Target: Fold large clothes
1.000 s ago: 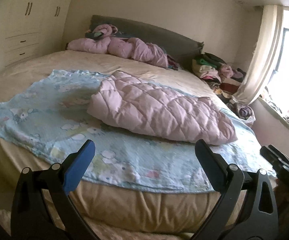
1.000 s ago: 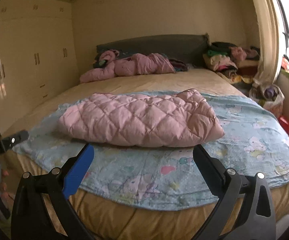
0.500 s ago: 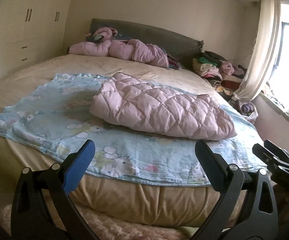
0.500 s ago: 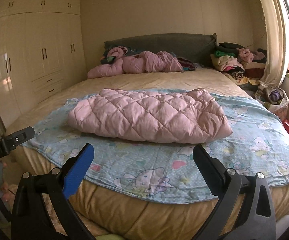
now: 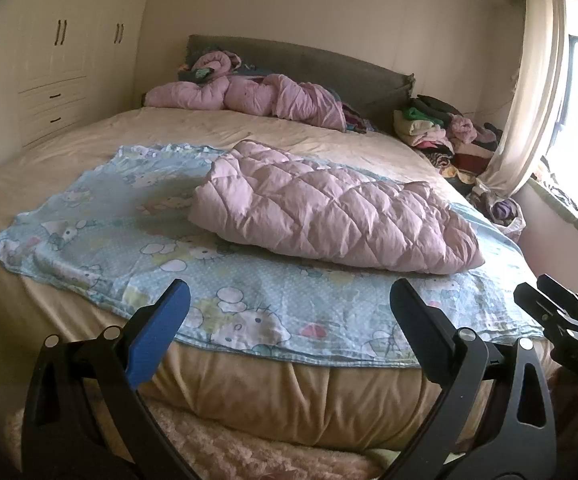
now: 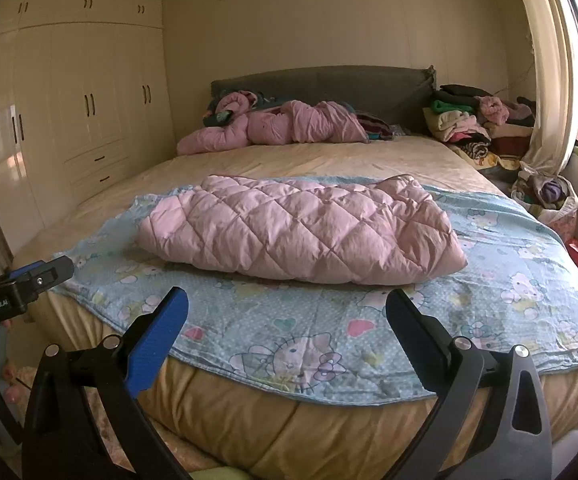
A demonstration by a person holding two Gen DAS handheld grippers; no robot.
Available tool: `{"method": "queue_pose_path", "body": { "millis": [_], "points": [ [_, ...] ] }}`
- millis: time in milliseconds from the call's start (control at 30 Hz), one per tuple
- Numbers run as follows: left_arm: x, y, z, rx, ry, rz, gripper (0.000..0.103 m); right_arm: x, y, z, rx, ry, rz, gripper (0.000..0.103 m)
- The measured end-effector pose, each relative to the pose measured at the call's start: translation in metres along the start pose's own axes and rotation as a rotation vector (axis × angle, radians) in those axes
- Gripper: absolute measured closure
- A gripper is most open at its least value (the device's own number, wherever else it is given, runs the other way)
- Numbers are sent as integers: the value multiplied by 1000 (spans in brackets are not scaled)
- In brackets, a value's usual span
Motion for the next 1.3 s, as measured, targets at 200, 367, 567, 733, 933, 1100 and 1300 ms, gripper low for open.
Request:
{"method": "queue_pose_path", "body": {
  "millis": [200,367,567,733,933,1100,1300],
  "points": [
    [1,-1,-1,-3,5,-4,9,0,0,0,2,-1,1,4],
    [0,-2,-2,-3,7,-7,9,0,0,-1,1,1,2,4],
    [1,-1,-2,-3,8,-6,9,0,-2,-2,-1,10,-7,4],
    [0,-1,-1,-2,5,-5,9,0,-2,-1,2,11,-7,4],
    [0,-1,-2,0,10,-7,9,0,-2,-1,1,9,-6,4],
    [0,-2,-2,3,16,-9,9,0,-2,-1,1,12,-6,4],
    [0,-4,-2,5,20,-11,9,0,-2,-2,1,11,-7,4]
  ]
}}
Point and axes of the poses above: each gripper's, at about its wrist camera, not at the fingertips, and x roughly the way its jaws point, z to its right, y to its top, the point moved 3 cm from there along x, roughly the way its jaws point, and after that the axes turned 6 degrees about -y, right-handed, at the moved point
